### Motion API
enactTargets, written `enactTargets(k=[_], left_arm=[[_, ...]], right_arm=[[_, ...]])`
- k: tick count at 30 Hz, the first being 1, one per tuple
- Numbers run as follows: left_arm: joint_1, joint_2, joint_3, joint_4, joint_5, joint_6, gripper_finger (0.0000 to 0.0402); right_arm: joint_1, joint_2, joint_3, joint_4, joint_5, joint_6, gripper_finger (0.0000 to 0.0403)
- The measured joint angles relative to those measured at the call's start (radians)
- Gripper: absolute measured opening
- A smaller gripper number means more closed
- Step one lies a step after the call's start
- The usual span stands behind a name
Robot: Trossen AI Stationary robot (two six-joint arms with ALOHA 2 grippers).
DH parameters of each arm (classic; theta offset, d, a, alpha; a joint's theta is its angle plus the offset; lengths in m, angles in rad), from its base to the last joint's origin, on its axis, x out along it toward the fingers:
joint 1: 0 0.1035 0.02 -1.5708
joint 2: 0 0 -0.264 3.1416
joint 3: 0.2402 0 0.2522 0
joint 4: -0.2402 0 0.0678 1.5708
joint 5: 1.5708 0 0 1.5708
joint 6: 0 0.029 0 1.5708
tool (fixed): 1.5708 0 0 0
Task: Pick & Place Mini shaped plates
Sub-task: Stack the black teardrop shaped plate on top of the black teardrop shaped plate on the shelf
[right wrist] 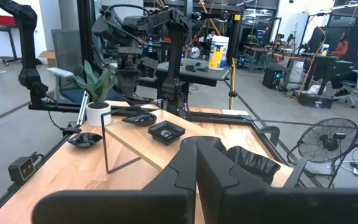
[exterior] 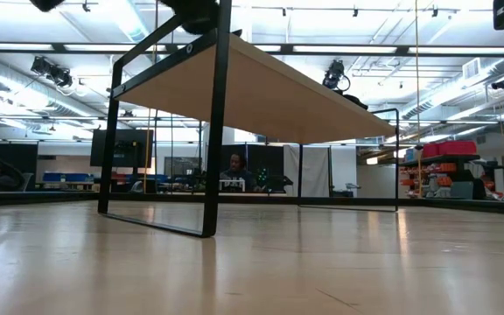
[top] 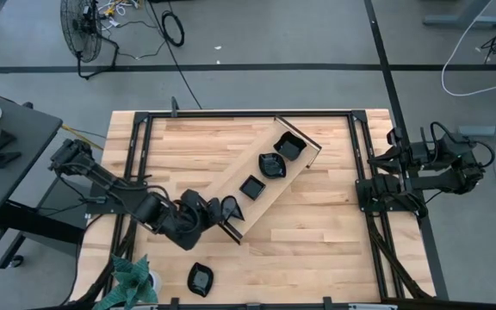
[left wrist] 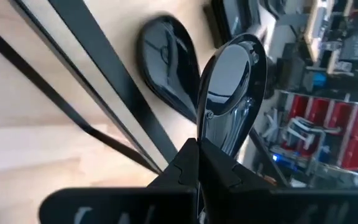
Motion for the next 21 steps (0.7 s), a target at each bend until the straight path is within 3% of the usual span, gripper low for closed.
enactTargets(k=[21], left_arm=[[0.052, -0.001, 0.0, -0.044, 0.054, 0.015, 0.0014]], right_arm=[[0.0, 0.0, 0.0, 0.0, 0.0, 0.0, 0.001]])
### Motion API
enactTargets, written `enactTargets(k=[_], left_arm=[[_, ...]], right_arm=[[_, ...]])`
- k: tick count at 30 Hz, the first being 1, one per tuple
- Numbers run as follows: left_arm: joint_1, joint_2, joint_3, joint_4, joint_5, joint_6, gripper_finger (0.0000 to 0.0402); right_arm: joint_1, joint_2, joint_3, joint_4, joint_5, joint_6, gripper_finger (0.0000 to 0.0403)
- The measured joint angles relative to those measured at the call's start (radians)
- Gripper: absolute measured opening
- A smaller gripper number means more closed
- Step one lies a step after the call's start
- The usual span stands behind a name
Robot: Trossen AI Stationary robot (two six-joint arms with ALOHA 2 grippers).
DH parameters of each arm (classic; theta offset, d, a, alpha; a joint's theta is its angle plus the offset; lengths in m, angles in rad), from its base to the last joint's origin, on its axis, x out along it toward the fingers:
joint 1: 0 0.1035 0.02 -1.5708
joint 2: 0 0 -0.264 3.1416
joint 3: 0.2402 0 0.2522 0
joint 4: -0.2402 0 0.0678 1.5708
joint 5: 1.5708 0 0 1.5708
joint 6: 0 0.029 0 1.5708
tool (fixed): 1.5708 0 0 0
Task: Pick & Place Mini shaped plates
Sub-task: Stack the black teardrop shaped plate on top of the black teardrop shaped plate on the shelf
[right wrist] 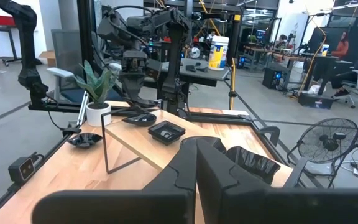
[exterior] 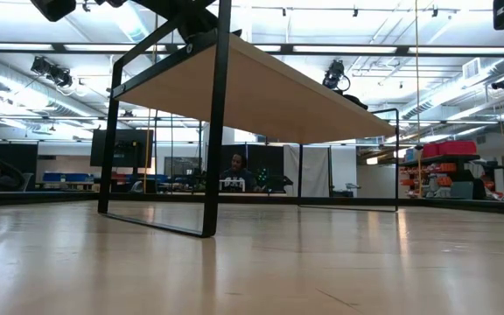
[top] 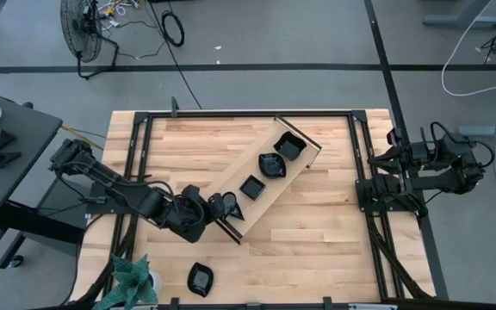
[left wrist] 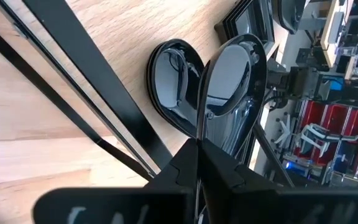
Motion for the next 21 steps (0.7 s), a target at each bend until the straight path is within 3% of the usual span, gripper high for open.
enactTargets(k=[21], left_arm=[[0.0, 0.0, 0.0, 0.034, -0.016, 0.013, 0.009]], right_arm=[[0.0, 0.0, 0.0, 0.0, 0.0, 0.0, 0.001]])
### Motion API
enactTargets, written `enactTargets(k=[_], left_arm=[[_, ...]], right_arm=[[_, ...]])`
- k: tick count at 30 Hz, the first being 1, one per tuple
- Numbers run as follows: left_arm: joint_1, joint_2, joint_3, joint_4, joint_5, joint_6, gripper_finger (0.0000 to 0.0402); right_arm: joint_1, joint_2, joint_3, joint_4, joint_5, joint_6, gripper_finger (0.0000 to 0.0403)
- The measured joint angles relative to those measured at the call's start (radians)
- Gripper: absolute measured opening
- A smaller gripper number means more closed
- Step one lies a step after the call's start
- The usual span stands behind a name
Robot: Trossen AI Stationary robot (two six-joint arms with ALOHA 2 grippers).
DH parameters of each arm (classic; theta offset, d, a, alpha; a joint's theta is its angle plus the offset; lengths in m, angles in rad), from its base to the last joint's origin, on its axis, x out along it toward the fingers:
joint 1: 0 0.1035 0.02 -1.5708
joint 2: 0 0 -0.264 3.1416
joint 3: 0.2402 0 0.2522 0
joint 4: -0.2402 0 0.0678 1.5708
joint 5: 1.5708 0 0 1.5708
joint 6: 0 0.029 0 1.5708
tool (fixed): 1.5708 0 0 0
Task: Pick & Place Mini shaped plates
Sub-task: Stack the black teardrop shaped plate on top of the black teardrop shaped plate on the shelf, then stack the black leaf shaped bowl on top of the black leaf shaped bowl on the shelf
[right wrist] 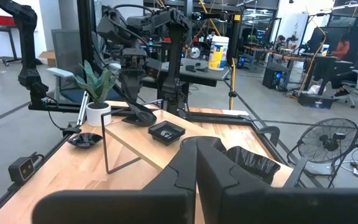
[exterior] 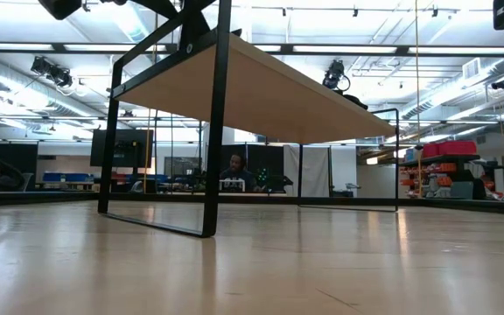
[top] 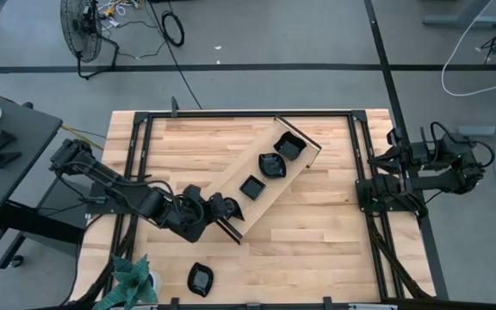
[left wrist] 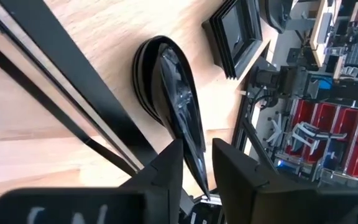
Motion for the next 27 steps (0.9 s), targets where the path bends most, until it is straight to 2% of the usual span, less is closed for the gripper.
enactTargets(k=[6, 14, 22, 27], left_arm=[[0.0, 0.0, 0.0, 0.056, -0.027, 0.014, 0.0108], [0.0, 0.0, 0.0, 0.092, -0.03, 0.066, 0.011], [0.0, 0.0, 0.0, 0.171, -0.019, 0.216, 0.011], [-0.011, 0.0, 0.0, 0.192, 0.008, 0.367, 0.011]], right_arm=[[0.0, 0.0, 0.0, 0.0, 0.0, 0.0, 0.001], [0.0, 0.0, 0.0, 0.0, 0.0, 0.0, 0.001], [0.0, 0.0, 0.0, 0.0, 0.0, 0.0, 0.001], [0.0, 0.0, 0.0, 0.0, 0.0, 0.0, 0.001]])
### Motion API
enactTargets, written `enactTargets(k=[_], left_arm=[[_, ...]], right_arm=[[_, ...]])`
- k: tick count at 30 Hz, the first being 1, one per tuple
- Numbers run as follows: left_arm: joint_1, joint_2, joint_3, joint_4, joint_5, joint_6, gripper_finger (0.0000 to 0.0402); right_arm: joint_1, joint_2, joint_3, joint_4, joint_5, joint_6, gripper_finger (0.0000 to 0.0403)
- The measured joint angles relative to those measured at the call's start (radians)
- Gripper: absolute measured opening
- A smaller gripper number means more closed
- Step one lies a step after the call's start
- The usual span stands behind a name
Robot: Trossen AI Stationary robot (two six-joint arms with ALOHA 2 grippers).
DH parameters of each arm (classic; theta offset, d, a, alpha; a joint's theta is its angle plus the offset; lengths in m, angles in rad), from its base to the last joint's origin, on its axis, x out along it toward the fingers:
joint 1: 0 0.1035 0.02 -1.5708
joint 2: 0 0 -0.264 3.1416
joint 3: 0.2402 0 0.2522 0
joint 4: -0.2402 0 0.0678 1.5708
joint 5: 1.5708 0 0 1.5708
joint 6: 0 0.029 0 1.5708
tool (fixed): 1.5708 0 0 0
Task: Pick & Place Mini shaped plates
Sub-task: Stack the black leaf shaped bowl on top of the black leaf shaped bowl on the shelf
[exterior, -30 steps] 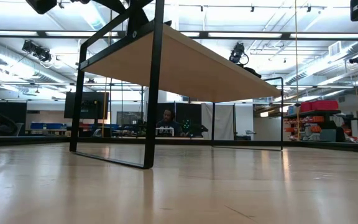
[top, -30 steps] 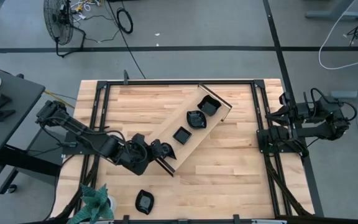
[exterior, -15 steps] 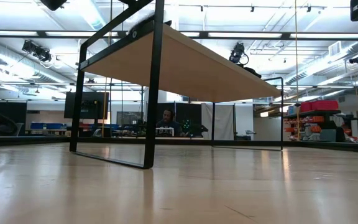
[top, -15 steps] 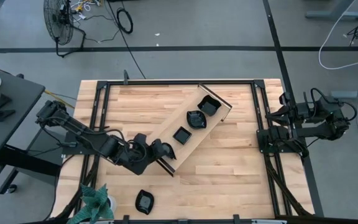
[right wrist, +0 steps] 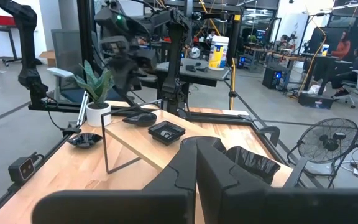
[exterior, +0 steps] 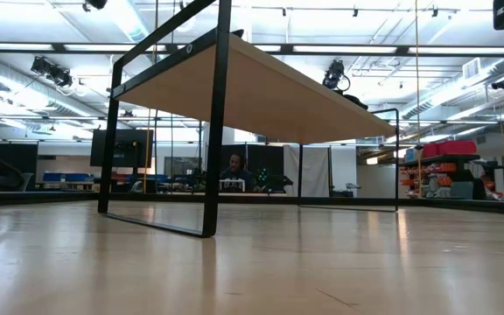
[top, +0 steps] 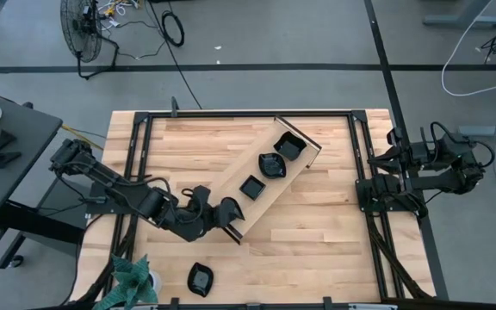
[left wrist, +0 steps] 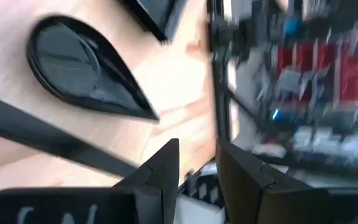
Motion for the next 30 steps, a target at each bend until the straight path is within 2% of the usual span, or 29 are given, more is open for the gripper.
enactTargets(k=[5, 11, 17, 22, 26, 30], left_arm=[[-0.033, 0.0, 0.031, 0.005, 0.107, 0.237, 0.011], [-0.082, 0.0, 0.052, 0.002, 0.166, 0.538, 0.011], [-0.11, 0.0, 0.052, -0.031, 0.315, 0.817, 0.0111], [-0.134, 0.0, 0.052, -0.068, 0.408, 1.126, 0.0111], [-0.156, 0.0, 0.052, -0.105, 0.42, 1.328, 0.0111], [-0.171, 0.0, 0.052, -0.126, 0.418, 1.457, 0.0111]], right_arm=[[0.0, 0.0, 0.0, 0.0, 0.0, 0.0, 0.001], [0.0, 0.0, 0.0, 0.0, 0.0, 0.0, 0.001], [0.0, 0.0, 0.0, 0.0, 0.0, 0.0, 0.001], [0.0, 0.0, 0.0, 0.0, 0.0, 0.0, 0.001], [0.0, 0.0, 0.0, 0.0, 0.0, 0.0, 0.001], [0.0, 0.0, 0.0, 0.0, 0.0, 0.0, 0.001]])
